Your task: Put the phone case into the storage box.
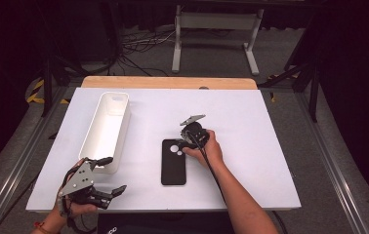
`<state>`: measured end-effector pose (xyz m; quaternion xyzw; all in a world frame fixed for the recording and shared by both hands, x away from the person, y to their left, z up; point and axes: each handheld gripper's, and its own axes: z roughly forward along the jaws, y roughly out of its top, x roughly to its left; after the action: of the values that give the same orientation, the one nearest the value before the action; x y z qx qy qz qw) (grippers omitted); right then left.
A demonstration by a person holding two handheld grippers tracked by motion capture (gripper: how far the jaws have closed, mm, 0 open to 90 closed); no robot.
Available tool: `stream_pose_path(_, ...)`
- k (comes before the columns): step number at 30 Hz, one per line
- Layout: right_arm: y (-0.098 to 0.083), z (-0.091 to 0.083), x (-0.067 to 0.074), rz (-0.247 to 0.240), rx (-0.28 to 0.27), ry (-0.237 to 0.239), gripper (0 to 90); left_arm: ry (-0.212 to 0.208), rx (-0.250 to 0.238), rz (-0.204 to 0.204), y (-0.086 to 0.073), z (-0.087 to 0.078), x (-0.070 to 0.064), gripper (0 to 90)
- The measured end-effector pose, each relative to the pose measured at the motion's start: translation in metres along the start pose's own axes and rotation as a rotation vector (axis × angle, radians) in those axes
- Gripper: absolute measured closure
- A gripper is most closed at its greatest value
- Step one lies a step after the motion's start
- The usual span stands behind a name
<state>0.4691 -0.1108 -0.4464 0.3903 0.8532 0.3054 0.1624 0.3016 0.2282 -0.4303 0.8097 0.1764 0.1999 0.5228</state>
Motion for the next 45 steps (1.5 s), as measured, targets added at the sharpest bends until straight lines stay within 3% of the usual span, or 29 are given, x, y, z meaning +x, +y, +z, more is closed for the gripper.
stream_pose_path(7,-0.001,0.001,0.001,-0.019,0.004,0.011,62.3,-0.009,0.009,0.012,0.001,0.002,-0.002,6.4)
stream_pose_path(11,-0.002,0.001,0.007,-0.05,0.0,0.024,77.6,-0.012,0.012,0.008,0.002,0.003,-0.002,6.4)
stream_pose_path(13,-0.002,0.001,0.007,-0.055,0.001,0.028,78.8,-0.012,0.014,0.011,0.002,0.003,-0.002,6.4)
stream_pose_path(16,-0.001,0.001,0.013,-0.08,0.006,-0.003,80.4,-0.018,0.016,0.017,0.002,0.003,-0.002,6.4)
stream_pose_path(22,-0.004,0.0,0.009,-0.093,-0.023,0.021,80.8,-0.021,0.017,-0.003,0.001,0.003,-0.002,6.6)
stream_pose_path(24,-0.005,-0.001,0.012,-0.109,-0.037,0.012,80.7,-0.016,0.017,0.007,0.002,0.003,-0.001,6.7)
stream_pose_path(27,-0.005,-0.009,0.017,-0.132,-0.084,-0.009,80.8,-0.01,0.015,0.011,0.004,0.003,-0.001,6.6)
stream_pose_path(28,-0.006,-0.02,0.02,-0.144,-0.13,-0.027,80.8,-0.006,0.008,0.002,0.005,0.003,-0.001,6.7)
stream_pose_path(32,-0.007,-0.033,0.023,-0.165,-0.185,-0.05,81.0,-0.003,-0.009,-0.011,0.008,0.001,-0.001,6.8)
stream_pose_path(35,-0.011,-0.054,0.03,-0.204,-0.268,-0.084,81.2,0.015,-0.029,-0.03,0.015,0.001,-0.003,8.3)
stream_pose_path(37,-0.012,-0.057,0.031,-0.212,-0.278,-0.088,81.2,0.032,-0.021,-0.042,0.021,0.001,-0.002,9.0)
stream_pose_path(38,-0.013,-0.062,0.033,-0.227,-0.299,-0.096,81.2,0.043,-0.022,-0.052,0.026,0.002,-0.002,10.3)
stream_pose_path(40,-0.016,-0.073,0.038,-0.257,-0.335,-0.114,81.4,0.027,-0.032,-0.085,0.035,0.006,-0.001,11.6)
stream_pose_path(42,-0.019,-0.081,0.043,-0.279,-0.363,-0.122,81.5,0.01,-0.026,-0.086,0.043,0.013,-0.003,12.3)
stream_pose_path(45,-0.023,-0.093,0.05,-0.308,-0.406,-0.14,81.7,0.017,0.016,-0.077,0.051,0.027,-0.008,13.8)
